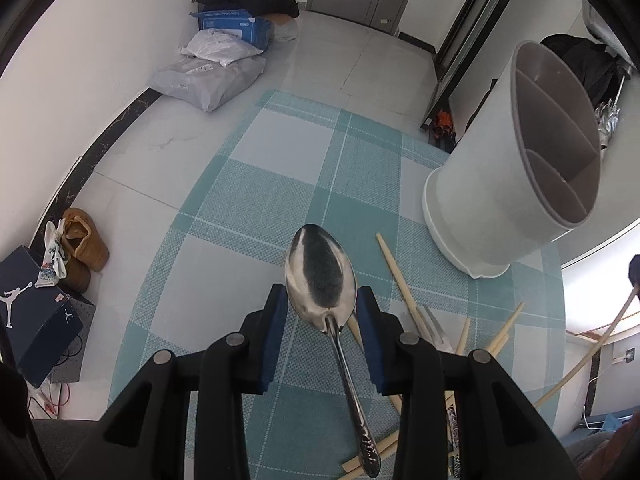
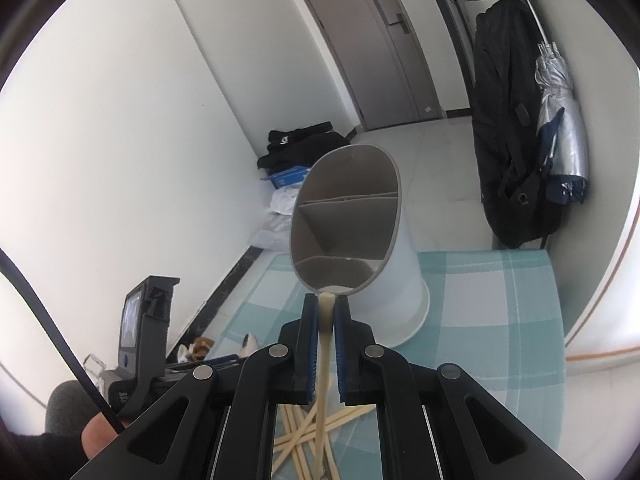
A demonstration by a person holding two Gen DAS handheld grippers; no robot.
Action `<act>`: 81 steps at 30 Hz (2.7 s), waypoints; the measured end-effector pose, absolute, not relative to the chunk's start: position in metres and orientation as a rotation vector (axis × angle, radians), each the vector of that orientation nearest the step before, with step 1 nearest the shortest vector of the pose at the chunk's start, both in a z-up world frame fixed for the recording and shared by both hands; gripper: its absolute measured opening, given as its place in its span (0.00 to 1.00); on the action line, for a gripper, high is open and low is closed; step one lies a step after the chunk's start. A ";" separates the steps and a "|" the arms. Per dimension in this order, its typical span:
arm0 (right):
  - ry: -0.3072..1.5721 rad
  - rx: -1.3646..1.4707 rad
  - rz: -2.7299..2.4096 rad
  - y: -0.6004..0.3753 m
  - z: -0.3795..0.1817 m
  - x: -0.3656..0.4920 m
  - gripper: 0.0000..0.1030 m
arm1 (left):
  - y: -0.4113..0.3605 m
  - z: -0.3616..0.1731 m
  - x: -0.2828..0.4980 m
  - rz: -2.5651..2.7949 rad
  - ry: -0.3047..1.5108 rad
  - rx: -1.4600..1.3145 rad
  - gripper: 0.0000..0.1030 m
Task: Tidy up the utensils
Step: 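Grasp the steel spoon by its handle with the left tool while the right tool holds the chopstick, then lift the spoon and chopstick up over the white utensil holder with both tools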
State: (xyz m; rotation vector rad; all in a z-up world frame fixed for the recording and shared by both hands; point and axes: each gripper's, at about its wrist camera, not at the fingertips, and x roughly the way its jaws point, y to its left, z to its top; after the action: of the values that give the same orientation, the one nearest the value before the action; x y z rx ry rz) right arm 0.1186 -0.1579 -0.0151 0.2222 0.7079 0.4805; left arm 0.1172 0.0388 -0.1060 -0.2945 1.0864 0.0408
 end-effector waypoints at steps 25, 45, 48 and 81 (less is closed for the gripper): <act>0.661 0.215 0.402 -0.166 0.000 0.077 0.06 | 0.023 -0.023 0.073 -0.275 0.748 -0.284 0.29; 0.496 0.235 0.371 -0.183 0.060 0.066 0.06 | 0.008 0.043 0.075 -0.423 0.639 -0.302 0.29; 0.463 0.233 0.366 -0.185 0.076 0.076 0.06 | 0.005 0.052 0.083 -0.436 0.629 -0.299 0.29; 0.201 0.117 0.411 -0.149 0.120 0.250 0.06 | 0.014 0.046 0.213 -0.427 0.567 -0.255 0.29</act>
State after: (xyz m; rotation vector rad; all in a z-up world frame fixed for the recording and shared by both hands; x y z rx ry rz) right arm 0.2505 -0.1491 0.1203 0.1165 0.2008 0.4114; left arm 0.2128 0.0140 0.0463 -0.2551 0.5665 -0.4268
